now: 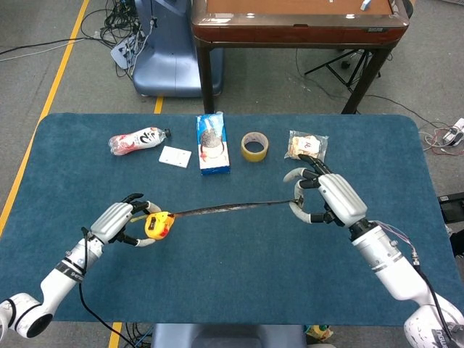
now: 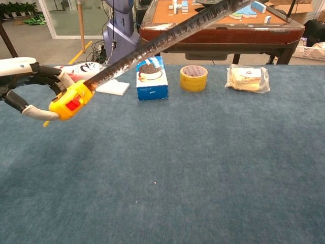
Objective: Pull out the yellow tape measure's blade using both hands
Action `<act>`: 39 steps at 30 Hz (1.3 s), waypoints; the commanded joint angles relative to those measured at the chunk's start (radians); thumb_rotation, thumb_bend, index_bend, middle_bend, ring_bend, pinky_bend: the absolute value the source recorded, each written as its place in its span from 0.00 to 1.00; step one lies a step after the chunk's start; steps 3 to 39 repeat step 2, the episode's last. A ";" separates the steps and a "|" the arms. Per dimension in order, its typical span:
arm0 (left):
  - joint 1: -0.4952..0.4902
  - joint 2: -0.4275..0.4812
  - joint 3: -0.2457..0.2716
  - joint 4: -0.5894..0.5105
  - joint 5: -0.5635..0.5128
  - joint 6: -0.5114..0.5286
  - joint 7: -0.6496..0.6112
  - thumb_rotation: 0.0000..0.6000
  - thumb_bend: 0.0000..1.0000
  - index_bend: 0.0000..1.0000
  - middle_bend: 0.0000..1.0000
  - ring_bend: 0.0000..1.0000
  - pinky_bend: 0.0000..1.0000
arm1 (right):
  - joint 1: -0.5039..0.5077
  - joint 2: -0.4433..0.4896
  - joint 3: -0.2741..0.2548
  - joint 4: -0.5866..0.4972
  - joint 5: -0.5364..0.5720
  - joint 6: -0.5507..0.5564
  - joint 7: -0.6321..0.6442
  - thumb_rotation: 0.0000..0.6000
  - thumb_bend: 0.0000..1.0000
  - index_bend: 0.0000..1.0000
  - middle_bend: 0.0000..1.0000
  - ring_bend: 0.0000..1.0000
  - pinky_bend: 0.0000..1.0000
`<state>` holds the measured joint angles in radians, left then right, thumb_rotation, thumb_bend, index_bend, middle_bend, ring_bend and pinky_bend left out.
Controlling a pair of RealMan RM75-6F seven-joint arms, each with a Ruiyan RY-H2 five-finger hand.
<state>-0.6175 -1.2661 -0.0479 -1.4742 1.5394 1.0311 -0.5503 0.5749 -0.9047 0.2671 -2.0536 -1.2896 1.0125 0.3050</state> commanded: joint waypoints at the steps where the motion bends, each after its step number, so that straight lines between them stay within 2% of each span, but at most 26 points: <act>1: -0.004 0.003 0.006 -0.003 0.010 -0.003 -0.014 1.00 0.17 0.52 0.53 0.34 0.08 | -0.003 0.007 -0.001 0.004 -0.016 -0.005 0.023 1.00 0.59 0.76 0.33 0.05 0.00; 39: -0.005 0.003 0.008 -0.002 0.012 -0.003 -0.016 1.00 0.17 0.52 0.53 0.34 0.08 | -0.004 0.007 -0.001 0.005 -0.019 -0.005 0.027 1.00 0.59 0.76 0.33 0.06 0.00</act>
